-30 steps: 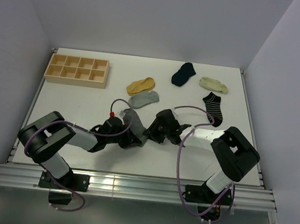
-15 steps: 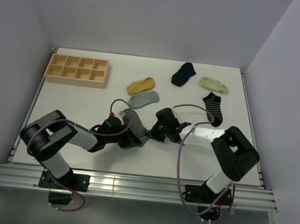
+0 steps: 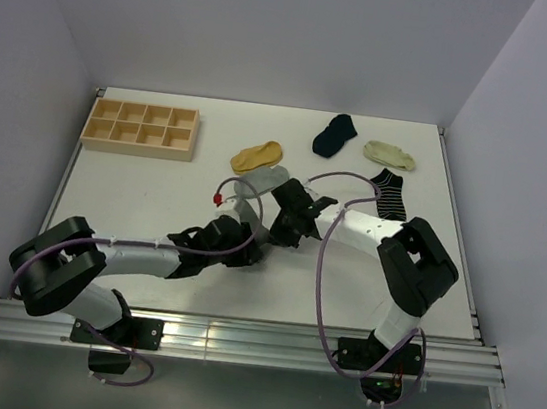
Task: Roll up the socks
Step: Roll the sock at the center of the board.
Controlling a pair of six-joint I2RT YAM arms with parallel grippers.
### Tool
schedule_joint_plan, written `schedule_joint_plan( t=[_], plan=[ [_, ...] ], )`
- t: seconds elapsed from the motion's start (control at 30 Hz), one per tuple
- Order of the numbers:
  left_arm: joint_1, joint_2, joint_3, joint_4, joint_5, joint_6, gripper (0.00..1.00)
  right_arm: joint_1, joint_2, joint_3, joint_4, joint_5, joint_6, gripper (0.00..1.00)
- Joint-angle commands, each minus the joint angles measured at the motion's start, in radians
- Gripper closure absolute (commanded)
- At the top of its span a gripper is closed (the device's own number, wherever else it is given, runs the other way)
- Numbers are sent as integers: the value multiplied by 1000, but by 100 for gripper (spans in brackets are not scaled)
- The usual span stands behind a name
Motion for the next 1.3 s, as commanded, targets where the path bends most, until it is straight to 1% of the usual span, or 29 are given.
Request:
schedule_joint_plan(
  t=[0.0,0.13,0.23,0.43,0.87,0.93,1.27],
  plan=[
    [-83,-33,72,-91,-232,161,56,-6,36,59,-147,22,-34,100],
    [-171,-12,107,-65,-323,247,56,-6,61,68,-170,16,-41,100],
    [-211,7,122,-42,-372,286,55,-6,70,71,-176,8,-48,100],
    [-257,57,150,-12,-438,372,54,-8,76,74,-177,-3,-55,100],
    [-315,155,167,44,-480,471,54,-17,79,65,-167,-10,-60,100],
    [-329,168,176,50,-493,490,53,-19,82,62,-162,-37,-61,100],
    [-386,270,249,-13,-556,541,55,-20,93,62,-153,-52,-57,100]
  ],
)
